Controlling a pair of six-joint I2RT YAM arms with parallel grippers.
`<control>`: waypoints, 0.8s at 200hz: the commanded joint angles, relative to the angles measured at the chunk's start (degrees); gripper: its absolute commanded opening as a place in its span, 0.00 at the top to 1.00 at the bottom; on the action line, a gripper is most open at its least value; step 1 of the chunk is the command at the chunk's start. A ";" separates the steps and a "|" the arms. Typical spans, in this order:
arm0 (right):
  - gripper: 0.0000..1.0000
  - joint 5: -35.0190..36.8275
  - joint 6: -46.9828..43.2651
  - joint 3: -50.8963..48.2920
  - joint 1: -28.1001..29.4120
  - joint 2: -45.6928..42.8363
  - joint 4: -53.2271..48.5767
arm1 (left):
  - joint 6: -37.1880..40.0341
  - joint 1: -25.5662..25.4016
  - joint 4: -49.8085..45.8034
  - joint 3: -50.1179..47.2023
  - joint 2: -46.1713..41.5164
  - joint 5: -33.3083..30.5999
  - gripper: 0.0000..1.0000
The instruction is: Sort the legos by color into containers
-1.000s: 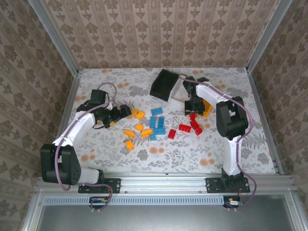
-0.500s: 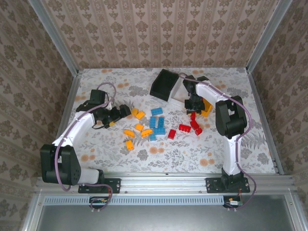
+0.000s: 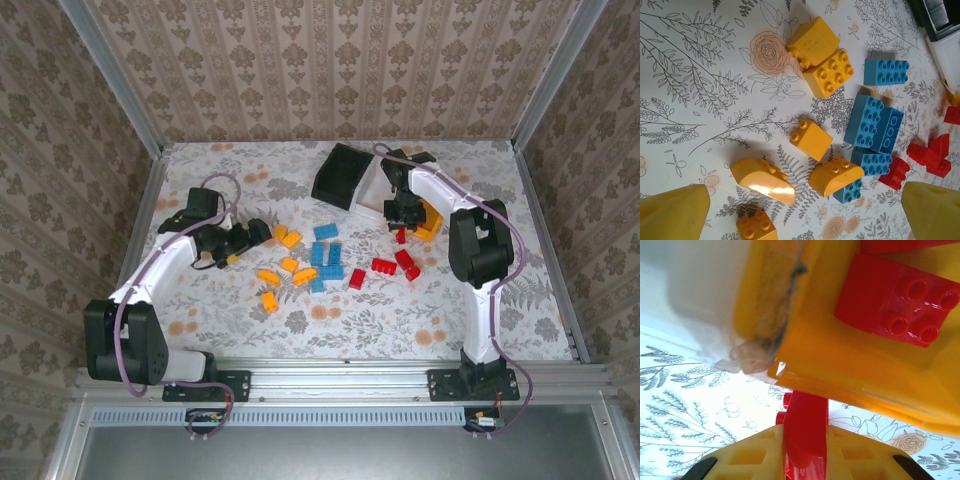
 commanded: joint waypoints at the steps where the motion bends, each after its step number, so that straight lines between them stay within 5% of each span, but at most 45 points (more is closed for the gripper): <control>1: 0.76 -0.80 0.89 3.73 -0.95 -3.84 -3.03 | -1.13 0.27 0.53 -0.62 -1.09 -0.19 0.00; 160: 0.76 3.87 -1.83 33.23 -11.12 12.73 -11.88 | -1.89 0.41 -0.08 -1.98 -3.08 -0.93 0.00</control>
